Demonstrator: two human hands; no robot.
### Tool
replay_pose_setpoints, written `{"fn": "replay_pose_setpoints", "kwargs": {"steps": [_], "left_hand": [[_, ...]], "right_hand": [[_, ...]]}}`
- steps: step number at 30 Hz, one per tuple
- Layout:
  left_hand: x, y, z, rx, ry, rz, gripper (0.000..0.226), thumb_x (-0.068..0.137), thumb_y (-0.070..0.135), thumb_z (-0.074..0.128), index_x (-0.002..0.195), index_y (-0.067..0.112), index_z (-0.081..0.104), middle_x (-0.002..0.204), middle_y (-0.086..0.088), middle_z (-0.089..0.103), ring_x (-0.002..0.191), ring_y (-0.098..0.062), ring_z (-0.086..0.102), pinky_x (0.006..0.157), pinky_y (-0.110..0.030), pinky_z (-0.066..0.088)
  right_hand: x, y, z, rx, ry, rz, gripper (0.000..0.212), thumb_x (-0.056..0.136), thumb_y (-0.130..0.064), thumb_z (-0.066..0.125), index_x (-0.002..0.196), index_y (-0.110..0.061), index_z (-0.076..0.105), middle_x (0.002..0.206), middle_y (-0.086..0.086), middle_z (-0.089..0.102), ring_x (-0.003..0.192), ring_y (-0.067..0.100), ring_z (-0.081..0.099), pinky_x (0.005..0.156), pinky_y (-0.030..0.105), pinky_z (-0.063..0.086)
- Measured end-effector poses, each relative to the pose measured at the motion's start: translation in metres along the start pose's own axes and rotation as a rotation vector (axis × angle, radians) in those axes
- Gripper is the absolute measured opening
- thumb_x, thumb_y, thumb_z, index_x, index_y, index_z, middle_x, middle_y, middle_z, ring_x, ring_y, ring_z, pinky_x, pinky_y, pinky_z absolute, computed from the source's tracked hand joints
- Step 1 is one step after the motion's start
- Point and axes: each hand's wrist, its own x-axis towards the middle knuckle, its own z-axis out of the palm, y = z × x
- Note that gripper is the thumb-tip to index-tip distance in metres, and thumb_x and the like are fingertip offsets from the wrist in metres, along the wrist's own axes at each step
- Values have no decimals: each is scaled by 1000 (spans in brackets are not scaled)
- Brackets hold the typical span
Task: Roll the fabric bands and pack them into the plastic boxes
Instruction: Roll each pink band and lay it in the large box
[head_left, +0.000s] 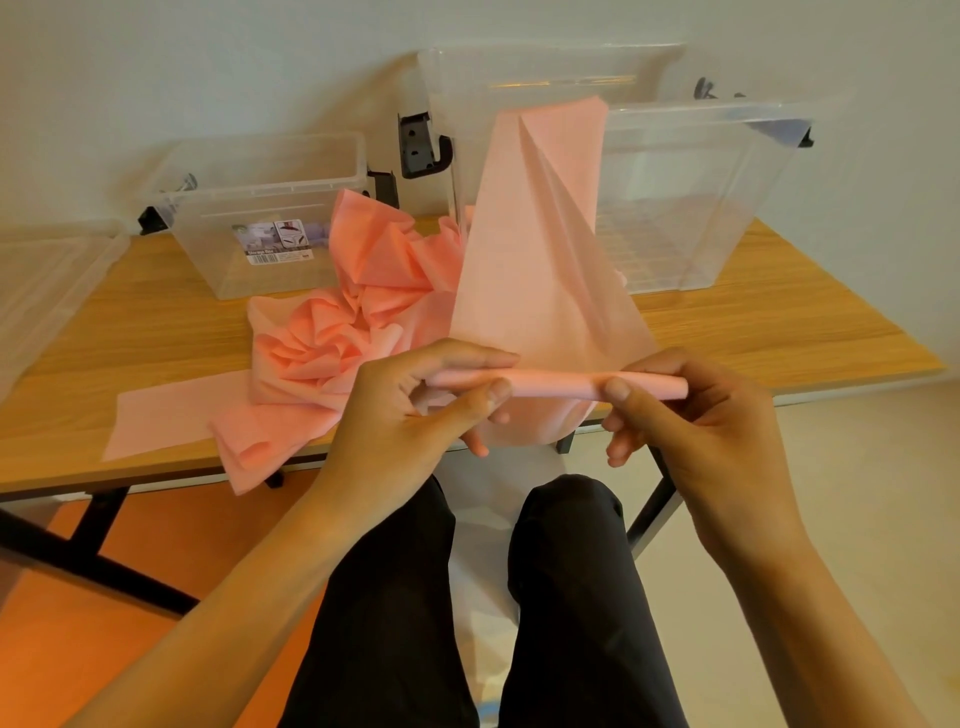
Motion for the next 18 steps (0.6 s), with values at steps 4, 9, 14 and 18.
{"fn": "replay_pose_setpoints", "kwargs": {"steps": [4, 9, 14, 18], "left_hand": [[3, -1, 0, -5, -13, -4, 21, 87, 14, 68, 105, 5, 74, 82, -7, 73, 71, -28, 71, 56, -34, 57], [4, -1, -1, -33, -31, -14, 19, 88, 12, 66, 103, 4, 74, 78, -11, 72, 69, -28, 70, 56, -32, 56], [7, 1, -1, -52, -36, -19, 19, 87, 12, 67, 102, 3, 74, 78, -12, 72, 67, -25, 69, 57, -31, 56], [7, 1, -2, -54, -15, -16, 17, 88, 12, 66, 101, 4, 74, 77, -13, 72, 66, -29, 69, 56, -31, 56]], "right_hand": [[2, 0, 2, -30, 20, -17, 29, 85, -28, 68, 94, -1, 70, 70, 12, 71, 57, 28, 68, 58, 35, 59], [16, -6, -2, -105, -17, -6, 31, 98, -42, 59, 108, -16, 74, 99, 5, 76, 83, 22, 74, 64, 30, 61], [42, -27, -3, -295, -126, -9, 33, 100, -49, 54, 108, -26, 77, 100, -9, 77, 97, 8, 70, 78, 18, 55], [42, -24, 1, -435, -39, -50, 27, 97, -46, 58, 97, -27, 78, 89, 0, 74, 85, 17, 65, 73, 28, 49]]}}
